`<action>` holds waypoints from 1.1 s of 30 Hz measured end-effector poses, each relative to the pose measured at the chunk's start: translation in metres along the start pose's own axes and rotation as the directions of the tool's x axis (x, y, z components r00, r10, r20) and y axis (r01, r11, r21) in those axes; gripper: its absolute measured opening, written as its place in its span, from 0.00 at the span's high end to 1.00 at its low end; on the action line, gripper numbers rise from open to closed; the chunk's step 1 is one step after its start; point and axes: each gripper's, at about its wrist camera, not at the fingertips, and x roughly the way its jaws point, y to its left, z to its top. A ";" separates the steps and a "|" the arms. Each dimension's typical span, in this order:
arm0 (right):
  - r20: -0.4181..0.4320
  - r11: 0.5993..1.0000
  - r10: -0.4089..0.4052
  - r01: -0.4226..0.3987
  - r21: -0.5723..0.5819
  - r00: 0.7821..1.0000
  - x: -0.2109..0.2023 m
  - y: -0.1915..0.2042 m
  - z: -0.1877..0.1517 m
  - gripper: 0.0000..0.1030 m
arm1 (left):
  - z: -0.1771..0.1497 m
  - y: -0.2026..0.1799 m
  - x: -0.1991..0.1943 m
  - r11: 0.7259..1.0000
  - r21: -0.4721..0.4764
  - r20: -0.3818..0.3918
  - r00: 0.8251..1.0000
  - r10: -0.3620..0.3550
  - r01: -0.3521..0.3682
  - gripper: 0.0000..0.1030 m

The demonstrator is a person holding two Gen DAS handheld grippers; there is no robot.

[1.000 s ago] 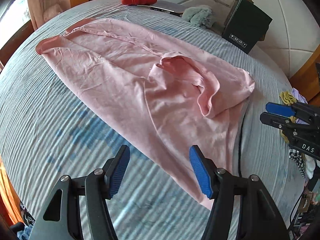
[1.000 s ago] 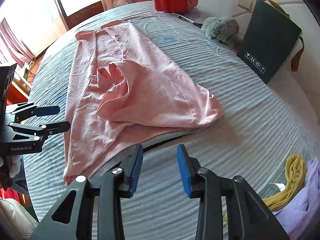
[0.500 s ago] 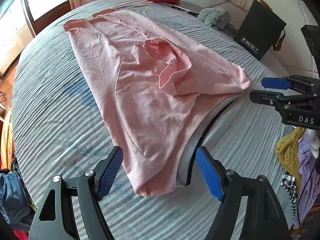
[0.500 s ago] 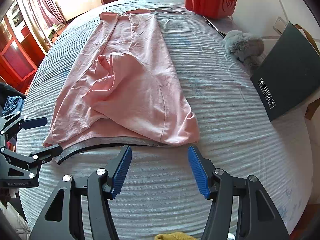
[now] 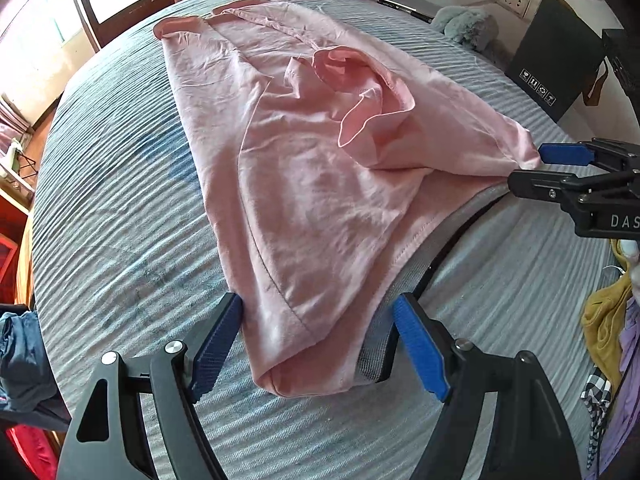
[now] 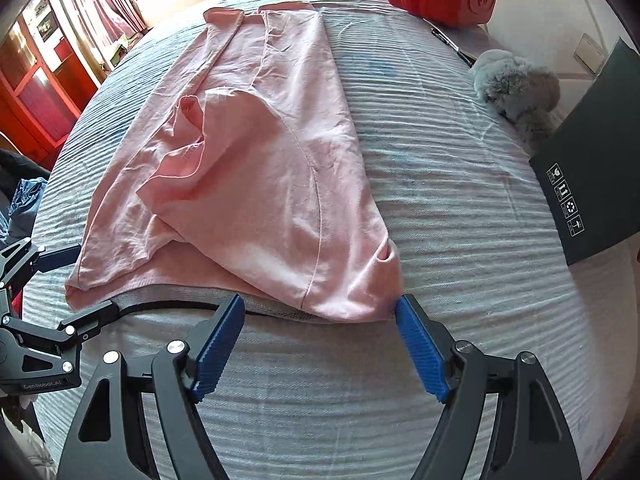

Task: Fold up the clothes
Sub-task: 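Grasp the hem with the left tool while the right tool grasps the hem corner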

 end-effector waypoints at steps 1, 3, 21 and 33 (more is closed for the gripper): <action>0.001 1.000 0.001 -0.001 -0.001 1.000 0.002 -0.001 0.001 0.23 | 0.000 0.000 0.000 1.000 0.000 0.003 1.000 0.002 -0.002 0.24; -0.001 1.000 -0.007 0.007 -0.002 1.000 0.006 -0.003 0.001 0.20 | -0.001 0.000 0.000 1.000 0.003 0.010 1.000 0.003 -0.003 0.24; 0.016 1.000 0.013 -0.014 0.015 1.000 0.012 0.000 0.004 0.83 | 0.009 -0.002 -0.017 0.993 0.111 0.058 0.998 -0.037 0.030 0.92; 0.254 0.968 0.092 -0.146 0.204 0.963 -0.037 0.002 0.044 0.87 | 0.090 0.042 -0.038 0.982 0.122 0.110 0.981 -0.160 0.146 0.93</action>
